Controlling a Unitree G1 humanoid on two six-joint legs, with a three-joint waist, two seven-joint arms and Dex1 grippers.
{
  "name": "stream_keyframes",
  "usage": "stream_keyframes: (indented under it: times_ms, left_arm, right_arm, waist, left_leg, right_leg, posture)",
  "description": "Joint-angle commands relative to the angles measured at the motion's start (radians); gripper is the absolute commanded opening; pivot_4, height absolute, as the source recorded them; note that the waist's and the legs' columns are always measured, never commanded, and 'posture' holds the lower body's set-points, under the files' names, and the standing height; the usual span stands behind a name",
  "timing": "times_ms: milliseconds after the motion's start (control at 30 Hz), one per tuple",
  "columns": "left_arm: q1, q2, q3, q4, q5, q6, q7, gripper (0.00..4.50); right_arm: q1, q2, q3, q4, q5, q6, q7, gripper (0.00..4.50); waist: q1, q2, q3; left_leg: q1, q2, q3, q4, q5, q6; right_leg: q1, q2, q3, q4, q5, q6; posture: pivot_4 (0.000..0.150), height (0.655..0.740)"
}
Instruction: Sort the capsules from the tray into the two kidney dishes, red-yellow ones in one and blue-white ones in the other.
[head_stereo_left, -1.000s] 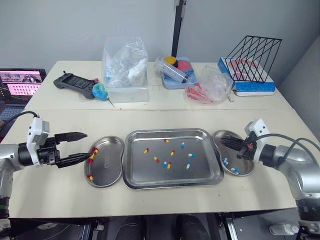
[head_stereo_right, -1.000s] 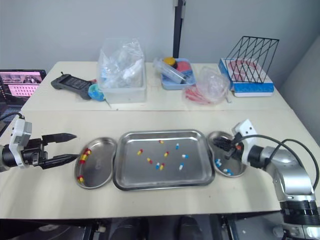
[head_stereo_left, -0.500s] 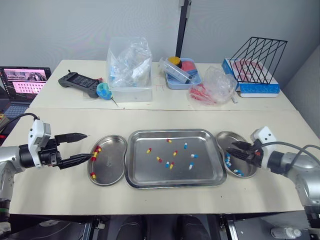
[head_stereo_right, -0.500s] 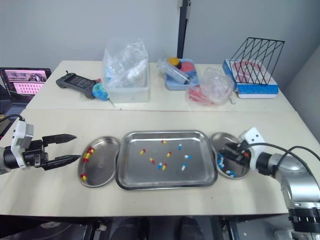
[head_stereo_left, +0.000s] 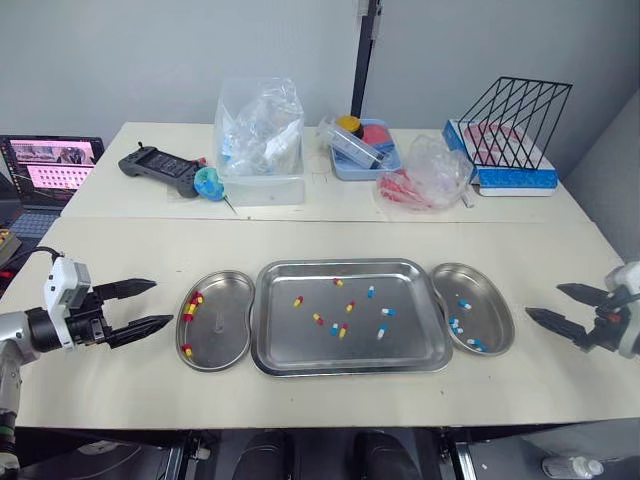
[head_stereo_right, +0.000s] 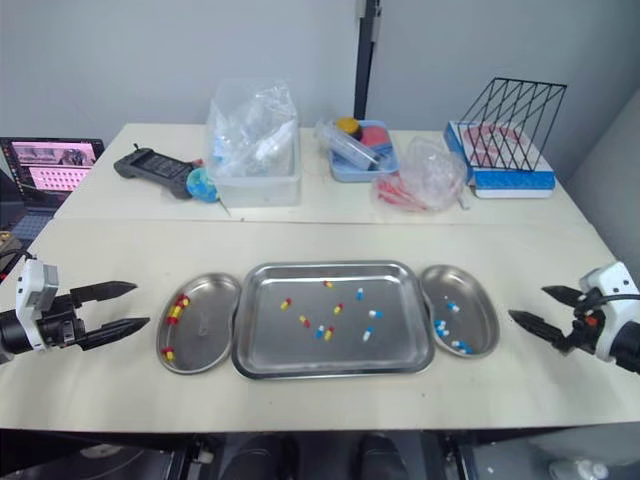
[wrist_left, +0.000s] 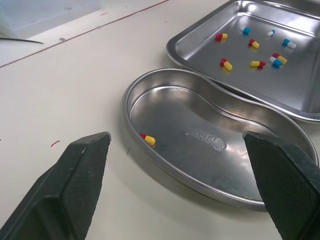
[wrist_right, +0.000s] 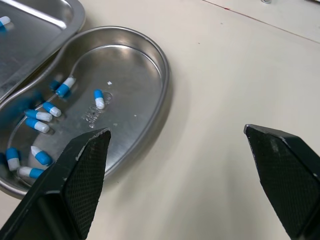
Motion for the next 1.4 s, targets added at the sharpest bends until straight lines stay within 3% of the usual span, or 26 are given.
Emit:
stream_keyframes:
  times_ms: [33, 600, 733, 833, 933, 1067, 1233, 1400]
  left_arm:
    - [0.006, 0.000, 0.038, -0.026, -0.015, -0.009, 0.013, 4.50]
    - [0.042, 0.003, 0.061, -0.112, -0.042, 0.042, 0.044, 4.50]
    - [0.023, 0.015, 0.029, -0.125, -0.032, 0.155, 0.116, 4.50]
    - [-0.011, 0.011, -0.034, -0.258, 0.000, 0.251, 0.220, 4.50]
    - [-0.069, -0.042, -0.081, -0.435, -0.047, 0.351, 0.316, 4.50]
    - [-0.103, -0.090, -0.193, -0.560, -0.012, 0.414, 0.378, 4.50]
    - [-0.187, -0.204, -0.374, -0.597, 0.078, 0.428, 0.473, 4.50]
    - [-0.239, -0.307, -0.449, -0.582, 0.116, 0.510, 0.576, 4.50]
  right_arm:
    - [-0.011, -0.020, -0.037, -0.007, 0.009, -0.024, 0.002, 4.47]
    - [0.001, -0.019, -0.028, -0.163, 0.087, 0.106, 0.026, 4.47]
    - [-0.010, -0.021, -0.033, -0.179, 0.111, 0.149, 0.036, 4.47]
    - [-0.015, -0.004, -0.042, -0.207, 0.133, 0.151, 0.039, 4.47]
    - [-0.008, 0.013, -0.057, -0.240, 0.143, 0.141, 0.012, 4.47]
    - [0.031, 0.030, -0.048, -0.285, 0.079, 0.105, -0.059, 4.47]
    - [0.083, 0.034, -0.063, -0.351, 0.113, 0.143, -0.054, 4.47]
    - [0.140, 0.042, -0.101, -0.407, 0.120, 0.159, -0.065, 4.47]
  waist:
    - [0.000, 0.000, 0.000]
    - [0.006, 0.001, 0.000]
    - [0.006, 0.001, 0.000]
    - [0.010, 0.000, 0.000]
    - [0.018, 0.000, 0.000]
    - [0.015, 0.001, 0.000]
    - [0.012, 0.001, 0.000]
    - [0.012, 0.001, 0.000]
  left_leg:
    - [0.000, 0.000, 0.000, 0.000, 0.000, 0.000]
    - [0.000, 0.000, 0.000, 0.000, -0.001, 0.001]
    - [0.000, 0.000, 0.000, 0.000, -0.001, 0.001]
    - [-0.001, 0.000, 0.000, 0.000, -0.001, 0.001]
    - [-0.001, -0.001, -0.001, 0.000, -0.001, 0.001]
    - [-0.001, -0.002, -0.001, 0.000, -0.001, 0.002]
    - [0.000, -0.004, -0.001, 0.000, -0.001, 0.002]
    - [-0.001, -0.005, -0.002, 0.001, -0.001, 0.002]
  right_leg:
    - [0.000, 0.000, 0.000, 0.000, 0.000, 0.000]
    - [0.000, -0.001, 0.000, 0.000, 0.000, 0.000]
    - [0.000, -0.001, 0.000, 0.000, 0.000, 0.000]
    - [0.000, -0.001, 0.000, 0.000, 0.000, 0.000]
    - [0.001, -0.001, 0.000, -0.001, 0.000, 0.001]
    - [0.002, -0.001, 0.001, -0.001, 0.001, 0.002]
    - [0.002, 0.000, 0.001, 0.000, 0.001, 0.003]
    - [0.003, 0.000, 0.002, -0.001, 0.002, 0.005]
  posture:
    - [0.150, 0.7400]
    - [0.150, 0.7400]
    - [0.150, 0.7400]
    - [0.150, 0.7400]
    - [0.150, 0.7400]
    - [0.150, 0.7400]
    - [0.150, 0.7400]
    - [0.150, 0.7400]
